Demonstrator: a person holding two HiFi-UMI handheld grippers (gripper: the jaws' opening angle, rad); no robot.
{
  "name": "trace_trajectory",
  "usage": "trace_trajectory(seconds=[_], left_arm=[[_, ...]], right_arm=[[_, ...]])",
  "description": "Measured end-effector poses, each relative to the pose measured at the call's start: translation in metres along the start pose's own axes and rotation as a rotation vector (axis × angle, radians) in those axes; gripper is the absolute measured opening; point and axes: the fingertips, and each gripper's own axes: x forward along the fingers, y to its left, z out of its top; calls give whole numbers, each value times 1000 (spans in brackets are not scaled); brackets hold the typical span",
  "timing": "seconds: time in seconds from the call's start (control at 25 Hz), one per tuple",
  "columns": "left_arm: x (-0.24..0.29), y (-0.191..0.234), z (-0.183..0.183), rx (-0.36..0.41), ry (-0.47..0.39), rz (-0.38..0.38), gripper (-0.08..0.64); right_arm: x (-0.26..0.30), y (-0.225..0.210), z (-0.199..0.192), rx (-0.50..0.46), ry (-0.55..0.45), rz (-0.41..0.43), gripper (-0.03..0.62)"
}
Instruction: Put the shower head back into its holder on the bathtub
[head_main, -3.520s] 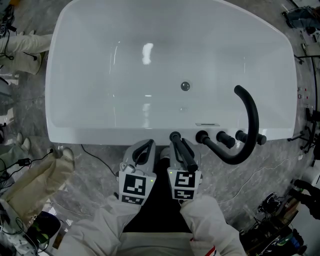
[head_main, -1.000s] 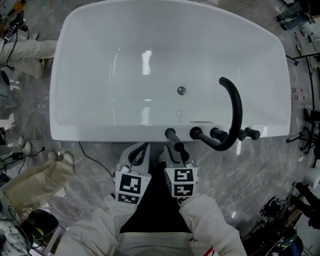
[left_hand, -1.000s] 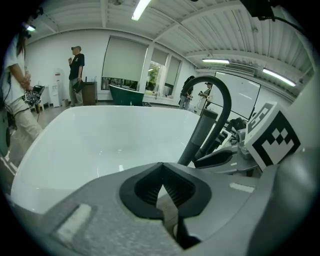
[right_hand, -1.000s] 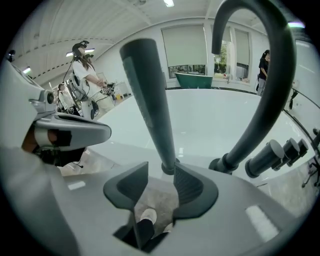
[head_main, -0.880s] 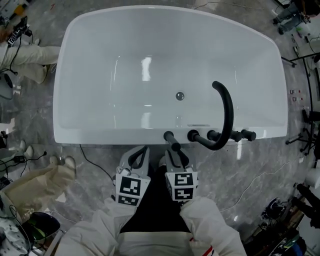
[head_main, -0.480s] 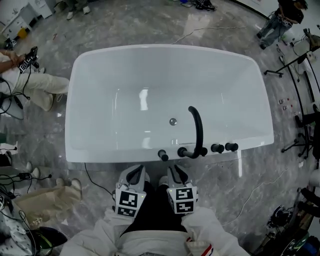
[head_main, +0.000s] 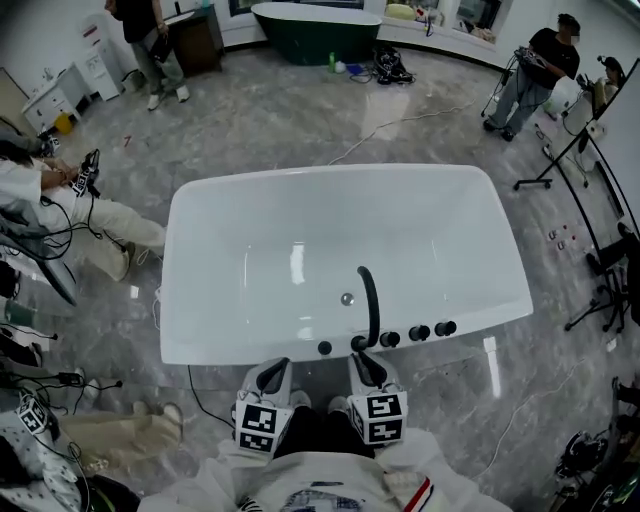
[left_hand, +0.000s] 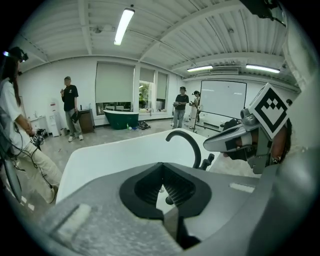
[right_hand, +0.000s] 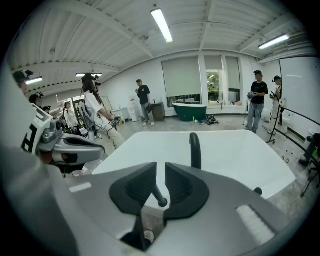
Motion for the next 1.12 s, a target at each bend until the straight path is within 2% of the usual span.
trace_trajectory(seconds=[0.12, 0.28, 0.44, 0.6, 0.76, 0.92, 1.12], left_arm=[[-11, -4, 26, 5, -32, 19, 0], [-17, -12, 60, 22, -65, 39, 0], [-18, -14, 81, 42, -108, 36, 0], [-21, -13, 87, 42, -119, 53, 0], [-20, -24, 84, 39, -117, 79, 0], [-21, -28, 84, 28, -128, 105, 0], [-30, -40, 76, 41, -117, 91, 0]], right_arm=[[-19, -10, 27, -11, -56, -14, 18], [-35, -16, 52, -24, -99, -3, 8], [-38, -3, 64, -45, -134, 32, 6], [-45, 9, 73, -72, -164, 73, 6], [-58, 0, 69, -115, -203, 70, 5], [-61, -6, 72, -102, -224, 74, 5], [-70, -7, 60, -85, -225, 72, 5]])
